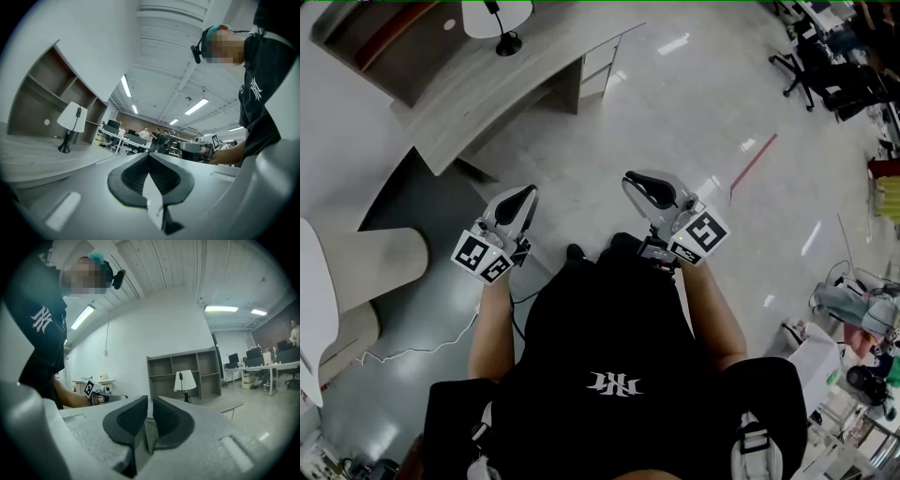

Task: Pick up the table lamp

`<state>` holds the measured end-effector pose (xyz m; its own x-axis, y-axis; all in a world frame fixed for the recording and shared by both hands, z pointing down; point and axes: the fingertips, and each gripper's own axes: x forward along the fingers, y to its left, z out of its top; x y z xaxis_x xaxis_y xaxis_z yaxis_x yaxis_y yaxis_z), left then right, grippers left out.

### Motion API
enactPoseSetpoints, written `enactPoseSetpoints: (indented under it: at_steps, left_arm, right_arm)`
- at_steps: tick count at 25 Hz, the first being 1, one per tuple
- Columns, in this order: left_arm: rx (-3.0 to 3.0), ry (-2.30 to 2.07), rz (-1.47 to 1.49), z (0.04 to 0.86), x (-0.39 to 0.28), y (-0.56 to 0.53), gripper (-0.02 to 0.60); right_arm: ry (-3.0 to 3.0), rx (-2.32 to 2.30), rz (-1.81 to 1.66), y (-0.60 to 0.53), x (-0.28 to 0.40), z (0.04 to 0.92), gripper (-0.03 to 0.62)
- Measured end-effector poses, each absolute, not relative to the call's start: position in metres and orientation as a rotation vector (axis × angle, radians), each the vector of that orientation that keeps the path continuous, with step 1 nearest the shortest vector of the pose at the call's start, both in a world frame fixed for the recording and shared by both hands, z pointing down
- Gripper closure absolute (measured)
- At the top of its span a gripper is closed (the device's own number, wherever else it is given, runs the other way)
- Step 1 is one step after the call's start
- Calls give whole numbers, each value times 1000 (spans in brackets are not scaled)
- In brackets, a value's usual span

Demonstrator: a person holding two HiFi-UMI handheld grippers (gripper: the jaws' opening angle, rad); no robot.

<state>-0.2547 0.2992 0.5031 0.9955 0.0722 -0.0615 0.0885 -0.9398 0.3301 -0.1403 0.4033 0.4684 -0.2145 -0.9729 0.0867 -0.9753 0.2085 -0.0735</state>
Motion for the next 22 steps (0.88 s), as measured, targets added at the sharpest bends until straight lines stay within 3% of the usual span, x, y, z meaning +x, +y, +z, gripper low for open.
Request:
enactPoseSetpoints:
  at_steps: [7, 22]
  left_arm:
    - [2763, 108, -123, 497, -231, 282, 595]
    - [2806, -96, 2, 508, -158, 214, 595]
  right_arm:
    - [-2504, 1951, 234, 388, -116, 472, 592]
    - [-2774, 1664, 228, 283, -42, 485, 592]
